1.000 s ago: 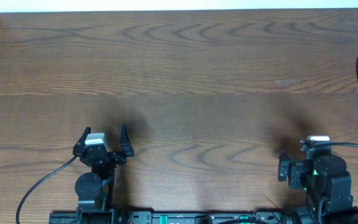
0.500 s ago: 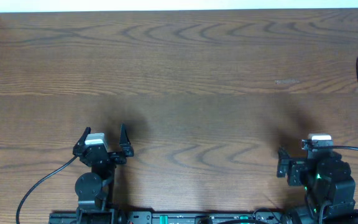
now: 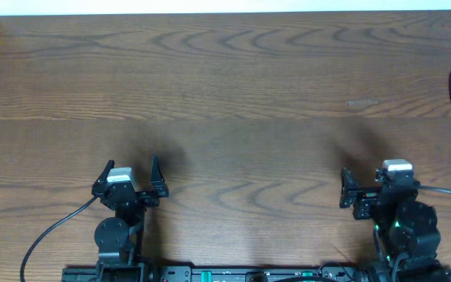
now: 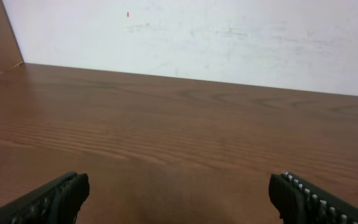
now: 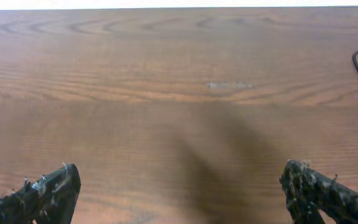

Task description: Untangle cables

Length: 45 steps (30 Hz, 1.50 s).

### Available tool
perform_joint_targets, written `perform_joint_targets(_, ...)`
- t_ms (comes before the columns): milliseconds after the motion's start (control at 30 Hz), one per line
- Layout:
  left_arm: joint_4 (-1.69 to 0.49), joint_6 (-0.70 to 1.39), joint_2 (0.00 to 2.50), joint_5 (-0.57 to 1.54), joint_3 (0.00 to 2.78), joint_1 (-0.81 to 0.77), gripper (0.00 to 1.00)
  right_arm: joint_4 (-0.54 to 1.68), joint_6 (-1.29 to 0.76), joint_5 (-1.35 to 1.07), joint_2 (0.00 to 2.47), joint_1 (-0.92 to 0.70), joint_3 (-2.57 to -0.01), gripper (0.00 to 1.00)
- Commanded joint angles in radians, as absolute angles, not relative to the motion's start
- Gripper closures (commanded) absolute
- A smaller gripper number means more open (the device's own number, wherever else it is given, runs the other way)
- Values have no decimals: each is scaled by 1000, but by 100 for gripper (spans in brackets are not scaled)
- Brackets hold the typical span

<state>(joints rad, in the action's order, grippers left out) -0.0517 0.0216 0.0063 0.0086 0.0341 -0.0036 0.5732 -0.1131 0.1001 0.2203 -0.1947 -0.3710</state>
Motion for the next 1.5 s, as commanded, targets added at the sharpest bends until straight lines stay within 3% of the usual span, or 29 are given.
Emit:
perform_joint_targets(0, -72, 12, 4, -12, 4, 0, 2, 564, -161, 94, 153, -190, -324, 1)
perform_joint_targets(267, -72, 11, 4, -12, 4, 0, 2, 426, -171, 17, 6, -111, -202, 1)
perform_joint_targets(1100, -72, 11, 4, -11, 4, 0, 2, 70, -159, -30, 6, -13, -5, 4)
perform_joint_targets(1467, -72, 11, 4, -12, 4, 0, 2, 72, 26, -29, 6, -13, -5, 1)
